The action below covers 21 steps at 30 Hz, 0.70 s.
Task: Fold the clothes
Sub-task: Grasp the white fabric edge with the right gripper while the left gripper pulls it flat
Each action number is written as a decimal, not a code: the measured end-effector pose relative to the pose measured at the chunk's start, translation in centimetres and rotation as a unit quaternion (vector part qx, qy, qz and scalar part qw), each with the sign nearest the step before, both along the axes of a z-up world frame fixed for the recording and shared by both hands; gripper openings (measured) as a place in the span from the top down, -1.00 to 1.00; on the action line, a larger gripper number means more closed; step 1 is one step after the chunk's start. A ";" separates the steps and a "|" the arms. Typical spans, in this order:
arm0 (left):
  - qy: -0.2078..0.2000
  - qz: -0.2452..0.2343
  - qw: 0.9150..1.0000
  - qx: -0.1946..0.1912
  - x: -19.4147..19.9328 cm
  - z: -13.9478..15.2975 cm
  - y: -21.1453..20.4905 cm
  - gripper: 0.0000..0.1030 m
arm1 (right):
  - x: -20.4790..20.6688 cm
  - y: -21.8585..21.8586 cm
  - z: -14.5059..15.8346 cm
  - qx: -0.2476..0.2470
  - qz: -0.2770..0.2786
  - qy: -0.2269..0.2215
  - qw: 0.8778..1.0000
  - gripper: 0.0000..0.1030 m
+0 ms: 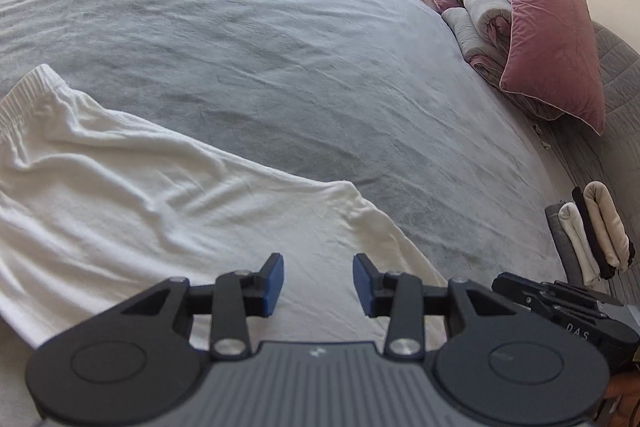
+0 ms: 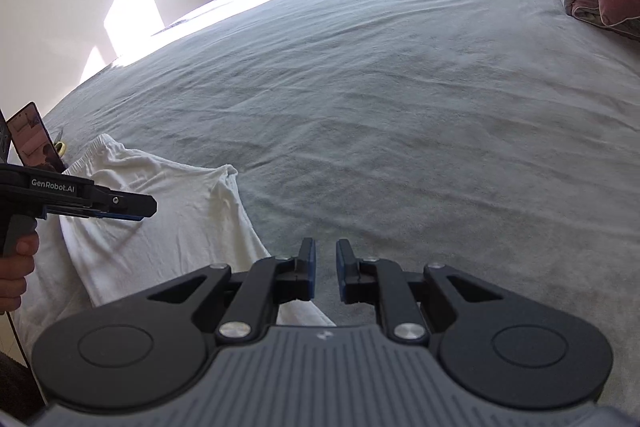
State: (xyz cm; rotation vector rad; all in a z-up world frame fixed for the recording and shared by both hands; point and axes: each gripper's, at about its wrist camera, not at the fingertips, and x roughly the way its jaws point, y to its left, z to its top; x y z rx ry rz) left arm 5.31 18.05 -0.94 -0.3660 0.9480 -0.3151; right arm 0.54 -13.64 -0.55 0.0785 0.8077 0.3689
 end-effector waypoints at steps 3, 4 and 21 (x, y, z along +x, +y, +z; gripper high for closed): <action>-0.011 -0.018 1.000 0.020 -0.3 0.1 -1.3 0.21 | -1.7 -1.6 -0.6 -0.001 0.003 0.014 1.000 0.68; -0.016 -0.019 0.999 0.025 -0.3 0.1 -1.6 0.21 | -2.1 -2.0 -0.8 -0.002 0.004 0.017 1.000 0.68; -0.141 -0.019 0.970 0.198 2.0 0.1 -4.1 -0.04 | -4.6 -6.2 -2.9 0.025 0.033 -0.014 0.999 0.37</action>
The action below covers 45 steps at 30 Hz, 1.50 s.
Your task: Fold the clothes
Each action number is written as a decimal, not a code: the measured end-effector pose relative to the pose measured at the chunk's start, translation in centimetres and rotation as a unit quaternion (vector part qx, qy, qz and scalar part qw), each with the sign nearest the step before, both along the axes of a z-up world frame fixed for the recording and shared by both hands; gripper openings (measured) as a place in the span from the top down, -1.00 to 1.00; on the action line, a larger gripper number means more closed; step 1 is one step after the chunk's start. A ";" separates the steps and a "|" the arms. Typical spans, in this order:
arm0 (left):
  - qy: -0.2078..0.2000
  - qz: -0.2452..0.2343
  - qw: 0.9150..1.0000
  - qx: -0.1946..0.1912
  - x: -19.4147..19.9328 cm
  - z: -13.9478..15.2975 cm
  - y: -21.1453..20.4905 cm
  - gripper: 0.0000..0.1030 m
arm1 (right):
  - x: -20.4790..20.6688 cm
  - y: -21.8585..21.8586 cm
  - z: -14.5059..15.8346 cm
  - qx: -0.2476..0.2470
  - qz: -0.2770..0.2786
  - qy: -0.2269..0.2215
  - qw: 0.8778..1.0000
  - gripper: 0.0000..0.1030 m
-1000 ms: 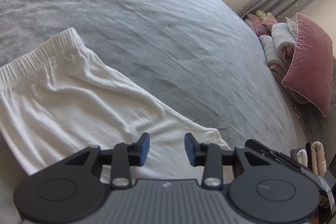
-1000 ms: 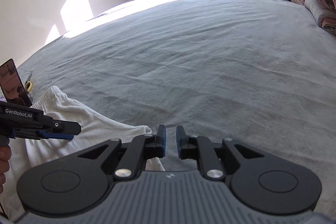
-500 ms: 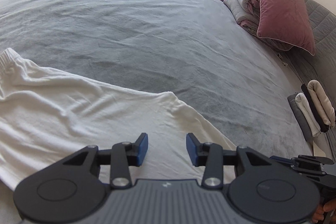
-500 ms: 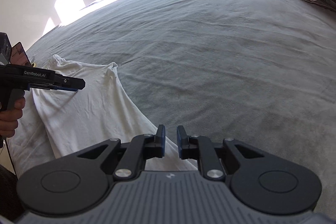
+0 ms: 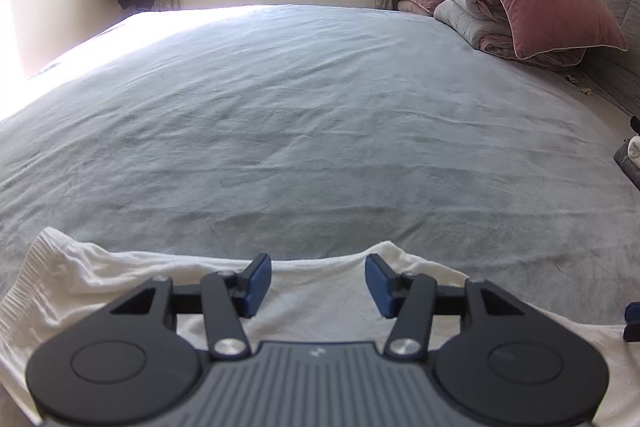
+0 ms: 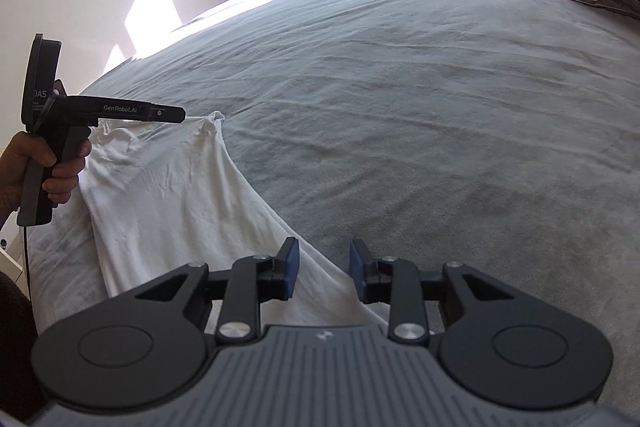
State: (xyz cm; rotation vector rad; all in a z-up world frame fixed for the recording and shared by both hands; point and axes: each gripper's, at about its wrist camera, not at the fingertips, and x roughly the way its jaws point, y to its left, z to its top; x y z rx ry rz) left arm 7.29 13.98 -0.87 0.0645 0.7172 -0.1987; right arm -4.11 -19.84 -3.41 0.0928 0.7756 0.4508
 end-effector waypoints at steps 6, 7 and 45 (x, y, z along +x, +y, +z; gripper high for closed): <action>0.006 -0.032 0.999 0.025 0.9 -1.1 -1.4 -0.10 | -0.4 -0.1 0.3 -0.001 0.032 -0.011 0.999 0.21; 0.004 -0.038 0.999 0.030 0.9 -1.3 -1.7 -0.14 | -0.4 -0.1 0.1 0.000 0.036 -0.011 0.999 0.21; -0.062 -0.073 0.992 0.083 -3.4 -0.3 -6.3 -0.25 | -5.8 -9.9 3.7 -0.013 -0.139 -0.068 0.988 0.07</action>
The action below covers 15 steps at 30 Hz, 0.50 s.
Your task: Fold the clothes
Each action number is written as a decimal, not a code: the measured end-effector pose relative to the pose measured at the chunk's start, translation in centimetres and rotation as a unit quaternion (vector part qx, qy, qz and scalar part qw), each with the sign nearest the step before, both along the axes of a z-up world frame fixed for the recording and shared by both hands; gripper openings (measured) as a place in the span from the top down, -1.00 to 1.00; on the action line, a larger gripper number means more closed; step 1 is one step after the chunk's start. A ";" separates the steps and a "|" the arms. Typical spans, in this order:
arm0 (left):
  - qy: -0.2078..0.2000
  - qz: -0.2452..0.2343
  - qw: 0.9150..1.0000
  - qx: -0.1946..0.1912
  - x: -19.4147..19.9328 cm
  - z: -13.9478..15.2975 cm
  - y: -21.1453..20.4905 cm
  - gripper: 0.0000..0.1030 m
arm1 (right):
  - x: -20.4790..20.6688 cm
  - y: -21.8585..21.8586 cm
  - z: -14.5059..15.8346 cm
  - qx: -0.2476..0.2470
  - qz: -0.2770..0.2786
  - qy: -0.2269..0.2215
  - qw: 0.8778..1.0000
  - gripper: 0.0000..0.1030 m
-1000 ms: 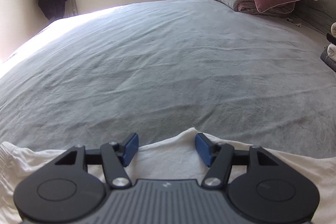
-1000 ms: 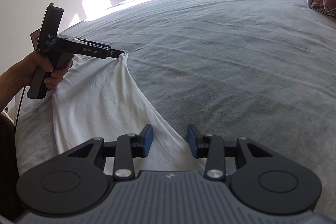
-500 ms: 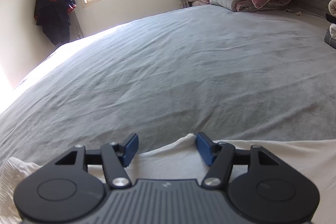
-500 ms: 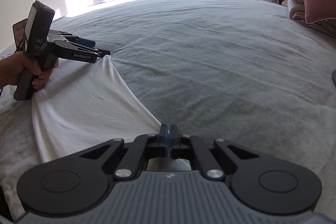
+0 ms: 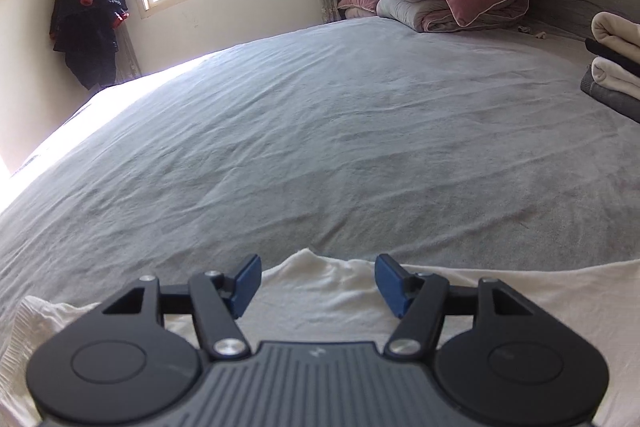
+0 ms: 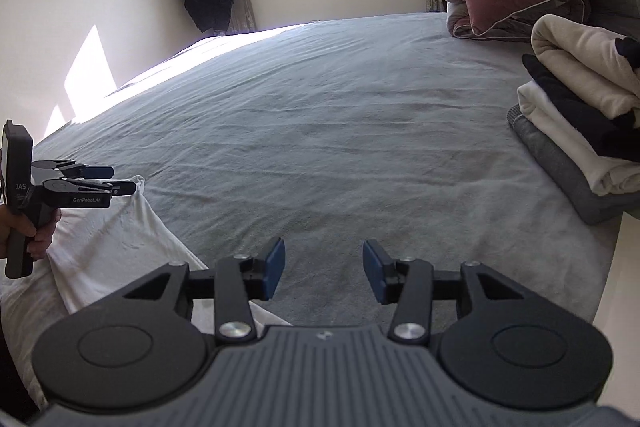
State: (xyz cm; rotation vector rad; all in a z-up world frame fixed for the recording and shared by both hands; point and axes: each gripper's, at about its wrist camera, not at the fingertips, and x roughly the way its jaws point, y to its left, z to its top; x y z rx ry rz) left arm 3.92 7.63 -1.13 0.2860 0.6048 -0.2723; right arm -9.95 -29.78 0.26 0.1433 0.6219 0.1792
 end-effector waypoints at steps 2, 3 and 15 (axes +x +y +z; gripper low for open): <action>0.005 -0.006 1.000 -0.012 -0.7 0.3 -0.2 -0.25 | -0.9 -1.1 0.0 -0.007 -0.013 0.005 1.000 0.07; 0.007 -0.012 1.000 -0.019 -1.0 0.5 -0.3 -0.25 | -1.4 -1.6 0.0 -0.013 -0.018 0.007 1.000 0.07; 0.040 -0.106 0.991 -0.075 -5.5 1.4 -4.0 -0.25 | -5.0 -2.2 -1.5 -0.068 0.039 0.046 0.996 0.69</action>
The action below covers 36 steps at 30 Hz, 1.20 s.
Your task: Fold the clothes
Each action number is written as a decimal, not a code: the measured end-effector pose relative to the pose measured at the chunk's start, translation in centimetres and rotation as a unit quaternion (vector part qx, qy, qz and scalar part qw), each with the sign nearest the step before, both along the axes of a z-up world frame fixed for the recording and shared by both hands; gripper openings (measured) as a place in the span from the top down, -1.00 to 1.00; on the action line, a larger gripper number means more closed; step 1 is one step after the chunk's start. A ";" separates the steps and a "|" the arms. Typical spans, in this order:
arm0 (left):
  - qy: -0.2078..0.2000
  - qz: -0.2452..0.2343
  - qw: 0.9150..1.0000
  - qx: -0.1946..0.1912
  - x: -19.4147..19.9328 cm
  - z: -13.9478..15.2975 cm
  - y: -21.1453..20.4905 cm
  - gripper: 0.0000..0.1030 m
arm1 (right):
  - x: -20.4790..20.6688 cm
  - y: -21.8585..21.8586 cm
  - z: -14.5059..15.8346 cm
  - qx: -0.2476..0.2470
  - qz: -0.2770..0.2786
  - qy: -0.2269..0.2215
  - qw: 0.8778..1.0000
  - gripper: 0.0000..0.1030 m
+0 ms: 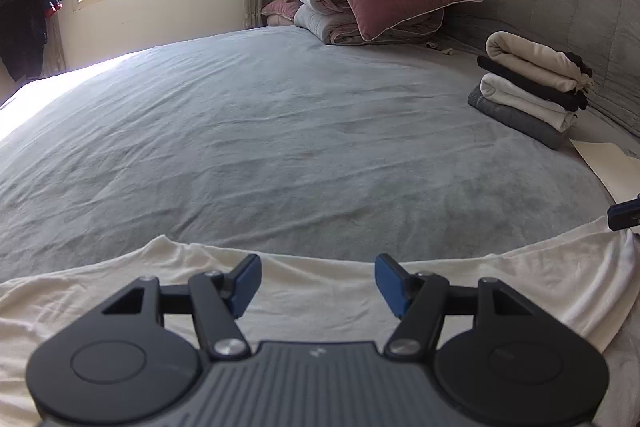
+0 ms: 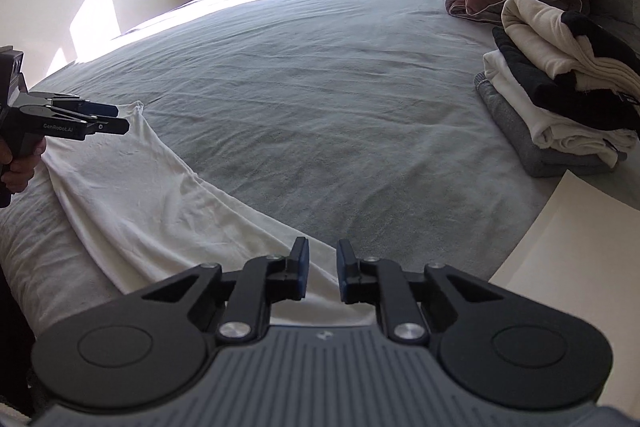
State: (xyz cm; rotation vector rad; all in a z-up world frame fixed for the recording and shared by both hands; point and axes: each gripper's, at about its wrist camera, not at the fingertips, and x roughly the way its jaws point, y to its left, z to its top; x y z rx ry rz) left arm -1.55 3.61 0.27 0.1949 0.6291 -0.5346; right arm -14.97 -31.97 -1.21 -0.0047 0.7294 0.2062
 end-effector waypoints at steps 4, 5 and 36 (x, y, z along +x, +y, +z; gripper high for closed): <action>-0.001 -0.022 1.000 0.004 -1.0 -0.1 -1.3 -0.25 | 0.1 0.5 -1.0 -0.013 0.008 0.017 1.000 0.69; -0.002 -0.026 1.000 0.005 -1.1 -0.1 -1.5 -0.25 | 0.2 0.5 -1.2 -0.012 0.009 0.018 1.000 0.69; 0.007 -0.126 0.992 -0.005 -4.5 0.4 -1.9 -0.19 | -0.1 3.7 1.3 0.014 0.061 -0.022 0.998 0.73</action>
